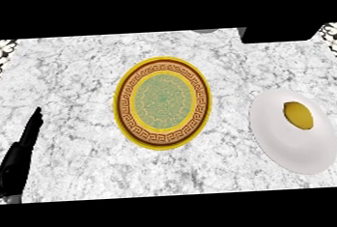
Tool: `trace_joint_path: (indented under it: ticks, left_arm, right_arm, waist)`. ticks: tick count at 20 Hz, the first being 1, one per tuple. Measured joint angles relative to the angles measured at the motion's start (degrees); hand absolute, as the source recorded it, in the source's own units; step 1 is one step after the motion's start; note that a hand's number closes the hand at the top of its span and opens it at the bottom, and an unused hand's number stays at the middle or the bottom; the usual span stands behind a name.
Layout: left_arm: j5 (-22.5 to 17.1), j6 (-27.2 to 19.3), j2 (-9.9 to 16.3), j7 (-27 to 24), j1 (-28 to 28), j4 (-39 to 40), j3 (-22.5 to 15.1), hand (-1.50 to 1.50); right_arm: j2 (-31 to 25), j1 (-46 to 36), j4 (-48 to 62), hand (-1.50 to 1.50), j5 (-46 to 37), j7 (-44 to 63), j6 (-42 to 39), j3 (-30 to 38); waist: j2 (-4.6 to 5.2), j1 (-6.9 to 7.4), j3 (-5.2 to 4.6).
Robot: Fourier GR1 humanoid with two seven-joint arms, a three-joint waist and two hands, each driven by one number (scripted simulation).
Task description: Pick the lemon from the plate and place it in the plate
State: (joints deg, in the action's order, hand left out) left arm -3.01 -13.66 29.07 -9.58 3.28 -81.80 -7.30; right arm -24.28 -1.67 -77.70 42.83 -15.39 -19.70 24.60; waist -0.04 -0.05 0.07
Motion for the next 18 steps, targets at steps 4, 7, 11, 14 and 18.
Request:
trace_joint_path:
  ticks: [4,7,11,14,18]
  left_arm:
    - [-0.1,0.6,-0.1,0.2,0.7,-0.6,0.5,0.0]
    - [0.0,1.1,0.4,0.5,0.9,-1.2,0.8,0.0]
    - [0.5,1.3,-0.3,0.4,1.0,-1.1,0.6,0.0]
    - [0.3,2.2,-0.1,0.2,0.6,-0.7,1.3,0.0]
    - [1.4,1.6,-1.1,1.2,1.2,-2.6,1.0,0.0]
  right_arm:
    - [-6.4,3.0,1.5,-1.5,-2.3,0.6,-8.2,0.3]
    - [-11.0,3.8,1.9,-1.5,-7.1,1.1,-11.3,-0.9]
    - [-16.3,2.8,3.7,-1.5,-14.6,1.5,-13.5,-3.0]
    - [-18.8,0.3,6.7,-1.5,-19.4,2.2,-14.5,-5.0]
    - [-21.7,-3.8,10.0,-1.5,-23.8,4.6,-16.4,-7.8]
  waist:
    - [0.03,-0.01,-0.02]
    - [0.06,0.26,-0.04]
    - [0.16,0.62,-0.04]
    - [0.2,0.81,-0.04]
    - [0.17,0.99,-0.04]
